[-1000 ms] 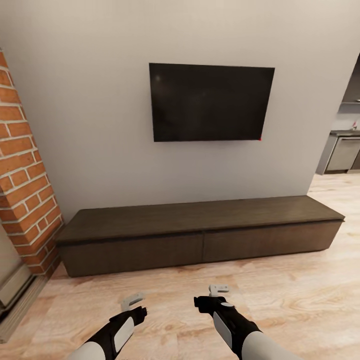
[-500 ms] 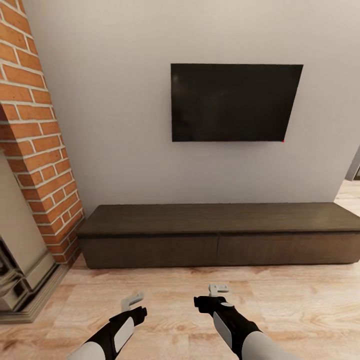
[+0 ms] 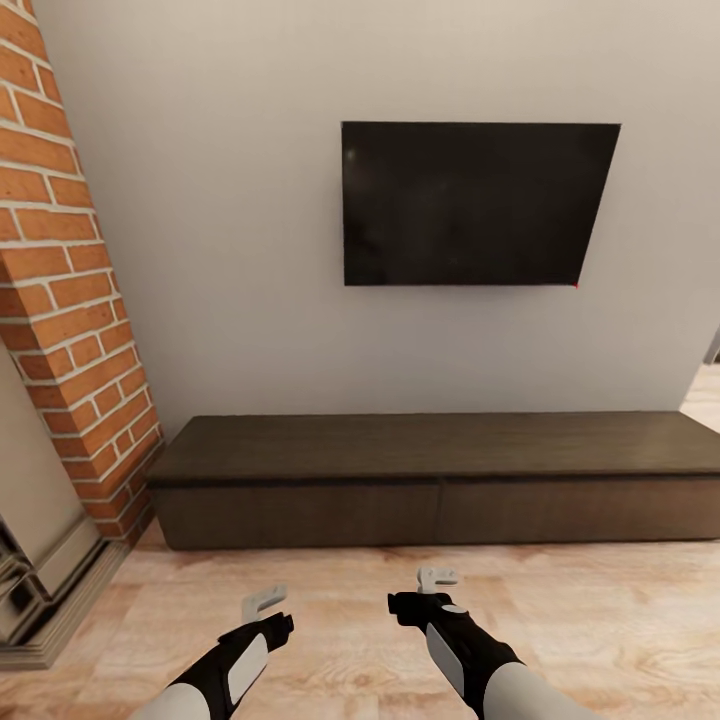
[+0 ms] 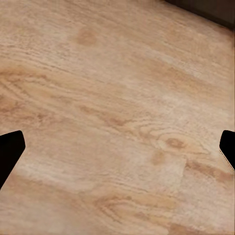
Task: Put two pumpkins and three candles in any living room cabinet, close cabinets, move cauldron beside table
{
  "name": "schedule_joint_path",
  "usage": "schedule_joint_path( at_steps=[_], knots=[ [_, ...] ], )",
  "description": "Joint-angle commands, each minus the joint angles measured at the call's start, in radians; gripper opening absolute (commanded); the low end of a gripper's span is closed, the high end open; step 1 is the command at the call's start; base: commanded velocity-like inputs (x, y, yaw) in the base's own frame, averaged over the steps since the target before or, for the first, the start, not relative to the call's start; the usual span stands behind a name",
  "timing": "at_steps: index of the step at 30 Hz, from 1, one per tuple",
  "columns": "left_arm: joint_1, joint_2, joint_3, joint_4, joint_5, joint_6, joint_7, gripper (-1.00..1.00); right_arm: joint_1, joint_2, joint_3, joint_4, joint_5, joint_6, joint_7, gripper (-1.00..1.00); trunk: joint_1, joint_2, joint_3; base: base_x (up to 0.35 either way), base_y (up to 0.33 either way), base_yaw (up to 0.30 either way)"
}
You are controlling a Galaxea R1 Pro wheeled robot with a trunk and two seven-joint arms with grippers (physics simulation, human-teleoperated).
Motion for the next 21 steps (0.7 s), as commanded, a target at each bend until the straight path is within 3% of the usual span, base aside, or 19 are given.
schedule_joint_path(
  at_steps=[1,7,15,21],
  knots=[
    [0.0,0.0,0.003,-0.003,0.002,0.006,0.004,1.0,0.0,0.0,0.007,-0.002,-0.01,0.005,-0.005,1.0,0.0,0.0,-0.001,0.198,0.0,0.0],
    [0.0,0.0,0.003,-0.002,0.002,0.006,0.004,1.0,0.0,0.0,0.007,-0.001,-0.01,0.005,-0.006,1.0,0.0,0.0,-0.001,0.114,0.0,0.0],
    [0.0,-0.003,0.002,-0.003,0.001,0.006,-0.003,1.0,0.0,0.0,0.007,-0.002,-0.01,0.005,-0.006,1.0,0.0,0.0,-0.001,0.275,0.0,0.0],
    [0.0,-0.004,0.001,-0.003,0.002,0.006,-0.006,1.0,0.0,0.0,0.007,-0.001,-0.009,0.004,-0.005,1.0,0.0,0.0,-0.001,0.049,0.0,0.0]
  ],
)
